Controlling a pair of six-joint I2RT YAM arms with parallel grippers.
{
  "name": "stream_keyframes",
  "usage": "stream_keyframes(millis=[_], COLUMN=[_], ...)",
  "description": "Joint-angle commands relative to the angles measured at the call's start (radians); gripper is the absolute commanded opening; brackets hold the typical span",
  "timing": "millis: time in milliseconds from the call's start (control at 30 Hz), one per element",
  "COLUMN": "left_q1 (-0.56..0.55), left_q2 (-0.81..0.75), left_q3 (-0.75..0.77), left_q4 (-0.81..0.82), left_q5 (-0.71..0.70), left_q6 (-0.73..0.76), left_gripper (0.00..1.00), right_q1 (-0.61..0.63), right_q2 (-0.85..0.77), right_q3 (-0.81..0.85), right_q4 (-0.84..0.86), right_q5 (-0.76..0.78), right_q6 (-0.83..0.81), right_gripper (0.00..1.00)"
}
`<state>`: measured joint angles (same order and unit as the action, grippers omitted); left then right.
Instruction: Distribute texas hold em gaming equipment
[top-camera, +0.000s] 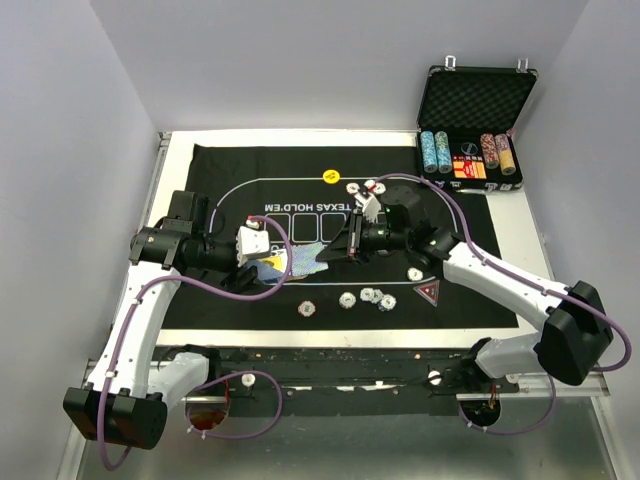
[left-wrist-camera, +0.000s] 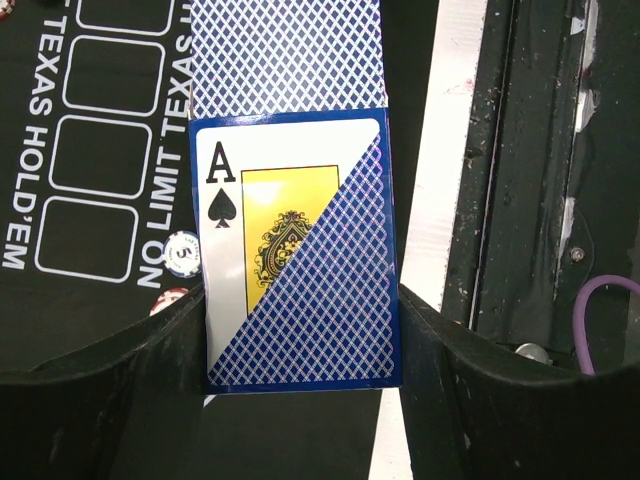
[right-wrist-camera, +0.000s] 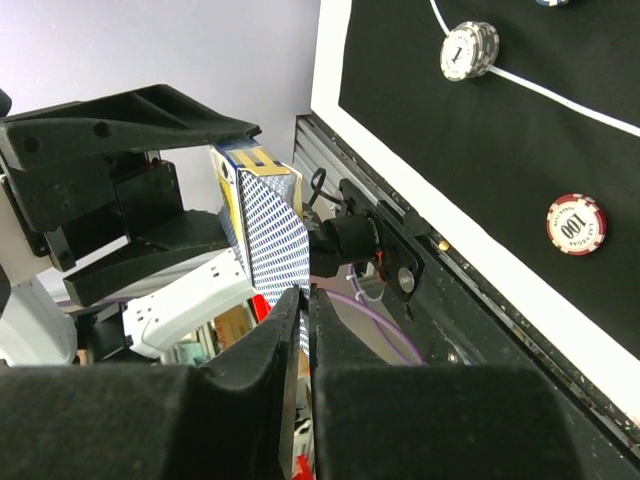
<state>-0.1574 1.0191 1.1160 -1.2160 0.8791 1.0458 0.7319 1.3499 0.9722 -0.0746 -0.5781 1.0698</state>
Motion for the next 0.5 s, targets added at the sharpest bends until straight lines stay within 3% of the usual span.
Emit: stream_keyframes(millis=[0,467], left_q1=[-0.001,-0.001], left_q2=[-0.004,-0.002], left_q3=[0.007,0.004], left_q4=[0.016,0.009], left_q5=[0.049,0.047], left_q6=[0.005,0.003], left_gripper=[0.2,0.2], right_q1=[0.0,-0.063], right_q2=[-0.027,-0.083], right_q3=[-0.015,0.02], right_q4=[0.009,-0.097], right_q5=[-0.002,-0.014], right_q6=[0.012,-0.036], right_gripper=[0.12,0.08])
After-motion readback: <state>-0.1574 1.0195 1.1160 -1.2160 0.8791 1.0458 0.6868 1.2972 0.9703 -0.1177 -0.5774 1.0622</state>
